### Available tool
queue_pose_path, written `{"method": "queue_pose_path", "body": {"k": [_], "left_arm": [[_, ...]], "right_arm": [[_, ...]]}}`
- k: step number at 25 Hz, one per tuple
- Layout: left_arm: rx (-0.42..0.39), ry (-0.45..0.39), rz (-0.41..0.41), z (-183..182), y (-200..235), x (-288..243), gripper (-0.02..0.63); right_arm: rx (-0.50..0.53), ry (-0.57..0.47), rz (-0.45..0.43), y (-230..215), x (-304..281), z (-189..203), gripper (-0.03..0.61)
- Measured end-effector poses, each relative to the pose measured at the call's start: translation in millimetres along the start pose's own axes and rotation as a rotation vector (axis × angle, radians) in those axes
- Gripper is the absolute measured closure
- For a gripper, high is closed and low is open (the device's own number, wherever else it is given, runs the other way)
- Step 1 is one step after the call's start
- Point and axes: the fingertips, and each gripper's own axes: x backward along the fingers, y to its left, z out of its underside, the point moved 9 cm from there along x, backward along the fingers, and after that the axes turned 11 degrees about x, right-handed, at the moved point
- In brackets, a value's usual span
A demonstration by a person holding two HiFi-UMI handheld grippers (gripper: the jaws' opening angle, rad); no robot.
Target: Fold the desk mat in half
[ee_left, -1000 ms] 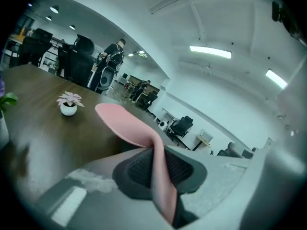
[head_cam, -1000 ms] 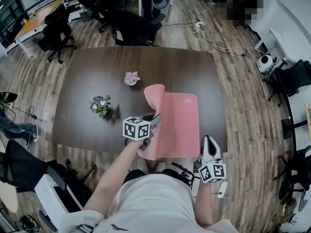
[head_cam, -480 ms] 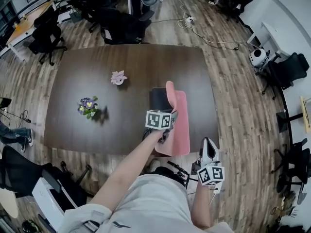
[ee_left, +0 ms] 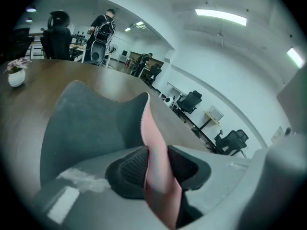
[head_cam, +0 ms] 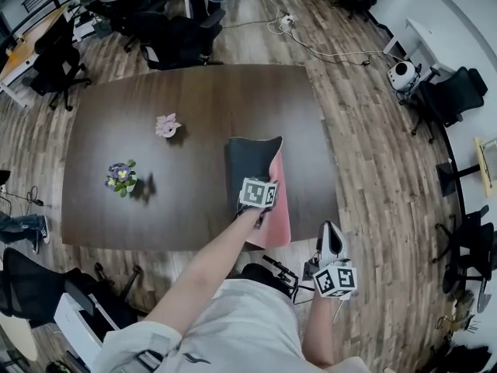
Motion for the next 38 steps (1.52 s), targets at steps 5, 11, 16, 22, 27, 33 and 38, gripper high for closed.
{"method": "queue_pose_path", "body": {"k": [5, 11, 16, 22, 27, 33, 38], "left_arm": [[0.014, -0.062, 0.031, -7.5, -9.1, -3.0, 0.455], [-0.005, -0.082, 0.092, -3.9, -12.4, -3.4, 0.437], [-0.024, -0.14, 0.098, -8.0, -0.2, 20.4, 0.446], [-0.057, -0.182, 0.05, -6.7, 19.0, 44.0, 0.459], [-0.088, -0.364, 0.146, -19.9, 15.1, 90.5, 0.463], [-0.132, -0.635, 0.245, -18.8, 26.5, 216.0, 0.463], [-0.162, -0.803, 0.117, 16.5, 67.6, 334.1, 0.482]], "right_arm": [[-0.009, 0.01, -0.005, -2.7, -2.9, 3.1, 0.578], [-0.019, 0.008, -0.023, -2.5, -9.0, 4.2, 0.578], [-0.027, 0.015, -0.051, 2.1, -16.3, 9.1, 0.578], [-0.025, 0.026, -0.112, 14.4, -29.2, 12.0, 0.578], [-0.012, 0.016, -0.154, 25.4, -38.5, 9.0, 0.578], [0.045, -0.004, -0.212, 43.1, -48.3, -1.9, 0.578], [0.11, -0.027, -0.274, 63.2, -59.7, -17.0, 0.578]]}}
